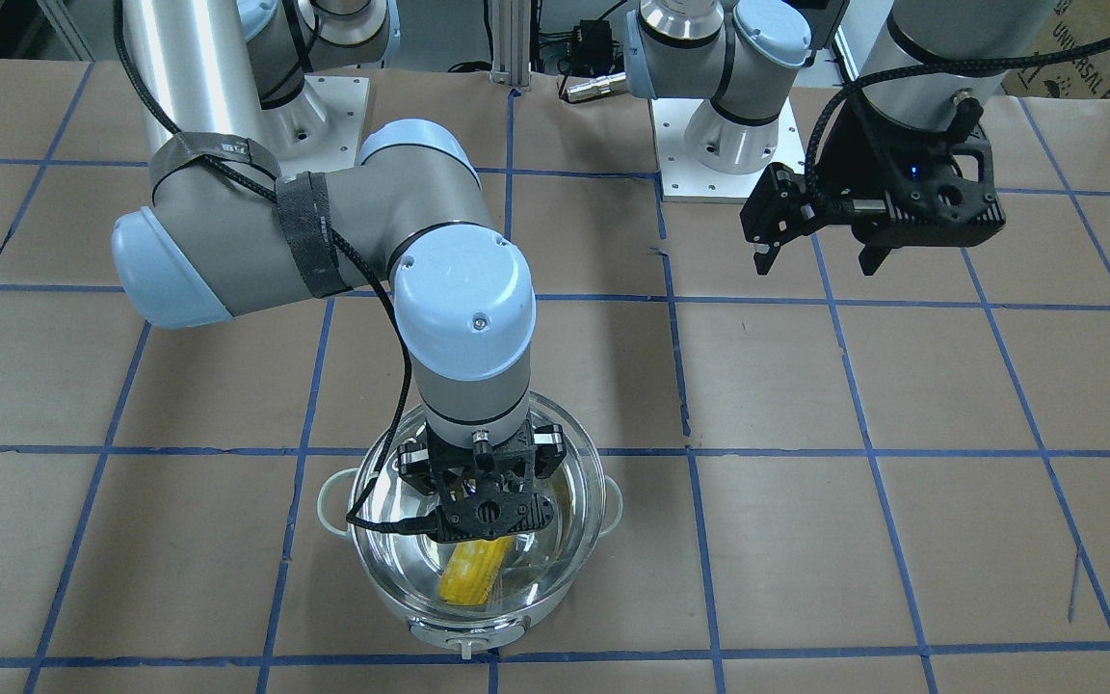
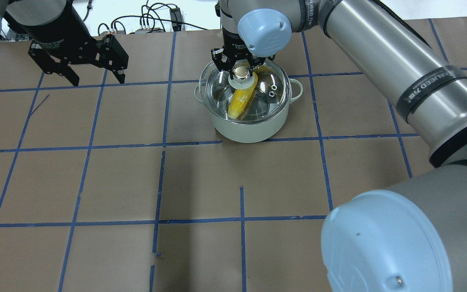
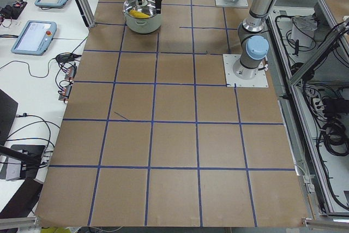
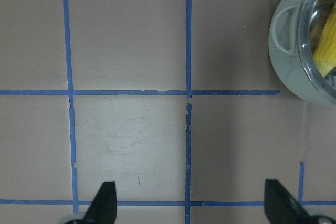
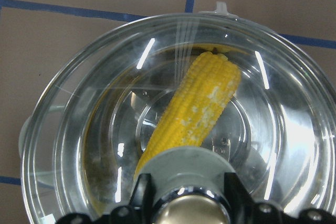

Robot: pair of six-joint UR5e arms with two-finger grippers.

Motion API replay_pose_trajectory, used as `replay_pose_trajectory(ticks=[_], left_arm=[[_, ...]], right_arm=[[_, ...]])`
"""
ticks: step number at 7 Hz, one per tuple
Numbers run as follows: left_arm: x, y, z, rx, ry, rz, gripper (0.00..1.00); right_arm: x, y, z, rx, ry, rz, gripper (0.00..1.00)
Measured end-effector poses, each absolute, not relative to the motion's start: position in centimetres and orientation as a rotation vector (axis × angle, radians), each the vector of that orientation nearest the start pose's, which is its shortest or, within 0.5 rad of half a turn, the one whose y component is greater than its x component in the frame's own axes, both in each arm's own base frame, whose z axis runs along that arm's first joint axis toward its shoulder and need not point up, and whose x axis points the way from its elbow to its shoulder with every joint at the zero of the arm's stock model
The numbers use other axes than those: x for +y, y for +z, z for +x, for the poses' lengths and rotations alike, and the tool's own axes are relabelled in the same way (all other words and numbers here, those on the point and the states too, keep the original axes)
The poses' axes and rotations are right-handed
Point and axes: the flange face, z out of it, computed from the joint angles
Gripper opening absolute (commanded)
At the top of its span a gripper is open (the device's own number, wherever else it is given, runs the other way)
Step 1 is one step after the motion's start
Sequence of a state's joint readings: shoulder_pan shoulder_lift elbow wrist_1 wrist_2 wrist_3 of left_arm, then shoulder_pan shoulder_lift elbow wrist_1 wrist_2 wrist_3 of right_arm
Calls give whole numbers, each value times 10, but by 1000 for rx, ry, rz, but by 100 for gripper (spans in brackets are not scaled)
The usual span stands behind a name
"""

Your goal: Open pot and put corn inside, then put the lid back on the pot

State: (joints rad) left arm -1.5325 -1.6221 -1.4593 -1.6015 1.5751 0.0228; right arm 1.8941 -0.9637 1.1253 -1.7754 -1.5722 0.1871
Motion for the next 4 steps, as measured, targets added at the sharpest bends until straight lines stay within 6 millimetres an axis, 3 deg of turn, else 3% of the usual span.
replay_pose_trajectory(ticks=[4], left_arm=[[-522, 516, -113, 3137, -53, -27, 100]], right_arm=[[-655, 350, 352, 3125, -54, -202, 4]])
